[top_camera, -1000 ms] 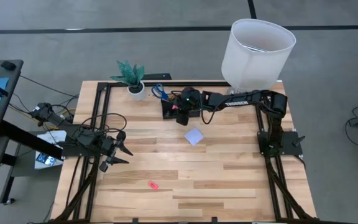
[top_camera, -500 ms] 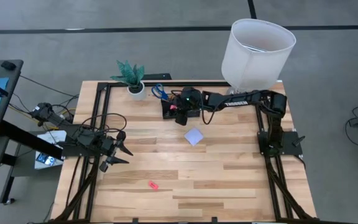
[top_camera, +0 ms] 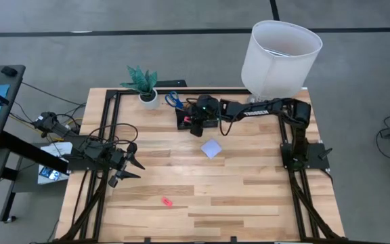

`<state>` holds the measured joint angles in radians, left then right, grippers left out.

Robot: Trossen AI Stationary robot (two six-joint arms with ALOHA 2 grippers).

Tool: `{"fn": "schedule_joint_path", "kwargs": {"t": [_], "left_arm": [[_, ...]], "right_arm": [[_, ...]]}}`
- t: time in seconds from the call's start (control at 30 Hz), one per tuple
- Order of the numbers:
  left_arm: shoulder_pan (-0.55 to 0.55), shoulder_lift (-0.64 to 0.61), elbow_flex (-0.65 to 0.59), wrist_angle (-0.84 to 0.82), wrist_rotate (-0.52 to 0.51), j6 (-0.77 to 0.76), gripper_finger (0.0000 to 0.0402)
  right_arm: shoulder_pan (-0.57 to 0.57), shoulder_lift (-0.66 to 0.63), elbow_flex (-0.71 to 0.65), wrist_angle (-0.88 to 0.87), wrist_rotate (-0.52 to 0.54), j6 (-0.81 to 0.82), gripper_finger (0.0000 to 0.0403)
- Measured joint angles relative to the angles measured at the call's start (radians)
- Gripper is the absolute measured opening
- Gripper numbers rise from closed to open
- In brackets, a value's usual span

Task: Pick and place office supplies into organizer
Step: Put the top pink eraser into the black desk organizer, then put the pink eraser into the black desk organizer

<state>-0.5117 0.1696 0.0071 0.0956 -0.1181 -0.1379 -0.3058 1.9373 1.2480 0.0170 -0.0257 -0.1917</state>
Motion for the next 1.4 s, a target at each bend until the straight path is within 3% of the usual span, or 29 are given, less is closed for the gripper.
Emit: {"fn": "schedule_joint_path", "kwargs": {"t": [0.5, 0.73, 1.0, 1.2, 1.4], "left_arm": [[0.000, 0.000, 0.000, 0.000, -0.001, 0.000, 0.0163], [0.000, 0.000, 0.000, -0.005, -0.001, 0.018, 0.0163], [0.000, 0.000, 0.000, -0.018, 0.001, 0.021, 0.0163], [-0.001, 0.024, 0.001, -0.063, 0.115, 0.045, 0.0163], [0.004, 0.140, 0.001, -0.064, 0.106, 0.103, 0.0163]], "right_arm": [[-0.005, 0.000, 0.000, 0.025, 0.000, 0.001, 0.0130], [0.039, -0.025, 0.009, 0.007, 0.004, 0.120, 0.0123], [0.174, -0.057, 0.091, -0.238, 0.001, 0.298, 0.0123], [0.320, -0.056, 0.120, -0.450, 0.009, 0.400, 0.0122], [0.485, -0.055, 0.120, -0.522, 0.229, 0.527, 0.0125]]}}
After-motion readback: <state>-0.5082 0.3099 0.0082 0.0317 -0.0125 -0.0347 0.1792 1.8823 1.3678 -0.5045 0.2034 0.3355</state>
